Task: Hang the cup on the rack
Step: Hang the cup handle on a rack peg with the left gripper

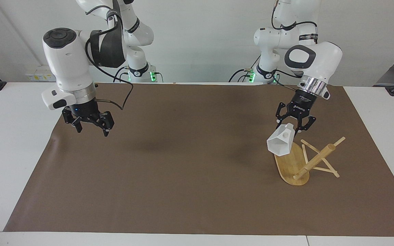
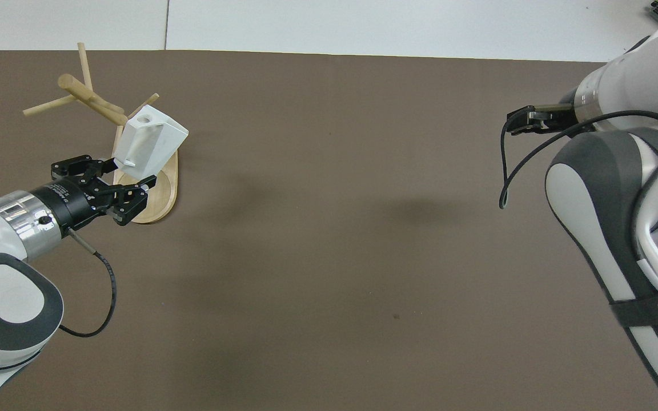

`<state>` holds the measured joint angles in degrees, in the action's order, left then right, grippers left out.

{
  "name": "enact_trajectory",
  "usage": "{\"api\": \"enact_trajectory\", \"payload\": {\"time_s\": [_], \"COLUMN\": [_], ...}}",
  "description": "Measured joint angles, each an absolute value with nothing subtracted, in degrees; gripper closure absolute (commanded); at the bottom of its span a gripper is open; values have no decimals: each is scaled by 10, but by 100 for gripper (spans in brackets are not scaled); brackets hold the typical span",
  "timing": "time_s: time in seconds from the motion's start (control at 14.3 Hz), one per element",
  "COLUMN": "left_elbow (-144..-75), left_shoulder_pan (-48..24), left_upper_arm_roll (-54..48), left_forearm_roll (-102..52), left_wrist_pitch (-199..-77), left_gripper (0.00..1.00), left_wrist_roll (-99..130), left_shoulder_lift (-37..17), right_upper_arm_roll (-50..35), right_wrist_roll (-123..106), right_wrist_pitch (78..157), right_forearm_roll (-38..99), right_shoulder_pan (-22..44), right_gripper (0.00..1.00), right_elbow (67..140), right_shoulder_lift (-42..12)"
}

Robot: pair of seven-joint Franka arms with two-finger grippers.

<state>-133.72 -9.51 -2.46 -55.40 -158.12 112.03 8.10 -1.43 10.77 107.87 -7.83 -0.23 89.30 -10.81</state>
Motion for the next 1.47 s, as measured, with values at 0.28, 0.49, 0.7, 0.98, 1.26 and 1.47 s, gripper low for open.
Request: {"api": "enact_trajectory", "payload": {"time_s": [0.28, 0.49, 0.7, 0.98, 1.26, 1.47], "left_elbow": [-1320, -1308, -1303, -1298, -1290, -1288], "left_shoulder_pan": [-94, -91, -87, -87, -82, -78], "left_upper_arm_roll": [-22, -18, -17, -17, -16, -16], "left_forearm_roll": [-565, -580, -592, -603, -612, -616], "left_wrist_pitch": [-1586, -1588, -1592, -1610, -1612, -1612], "left_gripper": [100, 100, 100, 100, 100, 100], "left_wrist_roll": [1122, 1122, 1123, 1124, 1126, 1127], "left_shoulder_lift": [69, 61, 47, 31, 22, 18], "right_upper_arm_roll": [-9, -9, -3, 12, 38, 72], "right_wrist_roll": [108, 108, 108, 108, 108, 108], "right_wrist_pitch": [1037, 993, 946, 910, 895, 895], "right_forearm_roll": [-78, -74, -70, -63, -40, -5], "right_shoulder_pan": [-2, -2, -2, -2, -2, -2], "right_gripper": [0, 0, 0, 0, 0, 0], "right_elbow": [887, 868, 847, 838, 838, 840], "right_shoulder_lift": [-94, -85, -80, -70, -55, -55]}}
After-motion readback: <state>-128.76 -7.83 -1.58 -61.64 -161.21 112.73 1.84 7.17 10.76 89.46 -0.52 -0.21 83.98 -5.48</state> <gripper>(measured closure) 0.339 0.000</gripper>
